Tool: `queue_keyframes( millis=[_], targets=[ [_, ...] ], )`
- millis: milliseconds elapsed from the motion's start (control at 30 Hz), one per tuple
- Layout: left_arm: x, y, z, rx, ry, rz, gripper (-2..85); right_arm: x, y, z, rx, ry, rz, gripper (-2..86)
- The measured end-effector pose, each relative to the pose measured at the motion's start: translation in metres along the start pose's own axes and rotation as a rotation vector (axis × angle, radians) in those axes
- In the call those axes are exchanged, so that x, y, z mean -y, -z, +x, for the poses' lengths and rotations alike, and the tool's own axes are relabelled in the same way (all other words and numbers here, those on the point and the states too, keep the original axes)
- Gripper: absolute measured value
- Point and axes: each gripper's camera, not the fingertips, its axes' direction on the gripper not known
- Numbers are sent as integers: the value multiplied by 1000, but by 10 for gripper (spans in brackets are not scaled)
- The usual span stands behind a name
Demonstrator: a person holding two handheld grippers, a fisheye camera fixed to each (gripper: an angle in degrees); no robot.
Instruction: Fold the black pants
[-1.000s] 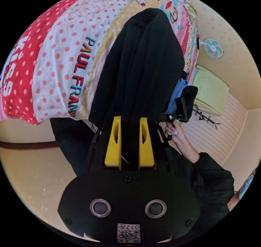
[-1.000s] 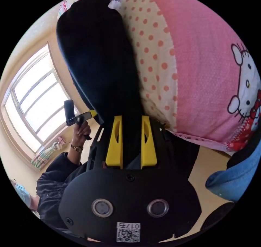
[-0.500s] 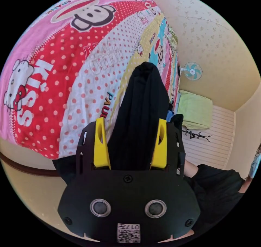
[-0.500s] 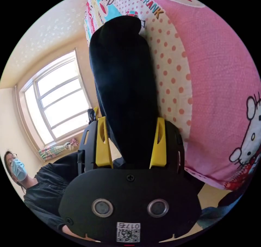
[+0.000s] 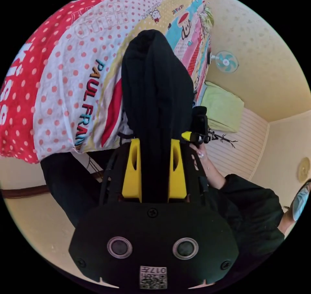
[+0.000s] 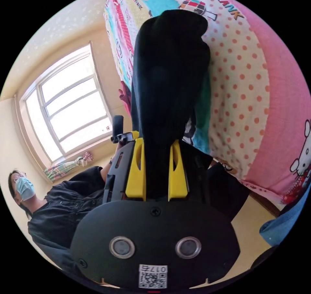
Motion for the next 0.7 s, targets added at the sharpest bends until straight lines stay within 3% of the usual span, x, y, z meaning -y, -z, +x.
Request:
queue_keyframes(
  millis=[200,433,567,700],
  targets=[
    [-34,115,60,-12,-29,192,120,46,-42,-102,-16,181,-49,95],
    [-39,340,106,37,-84,567,121,177,-139,-249,-21,430,-136,98],
    [-4,449,86,4,-28,685,123,272,-216,-336,-116,540,-186,103],
    [50,500,33,-28,66,746,126,364,-293,-371,-285,543,-211,116]
  ],
)
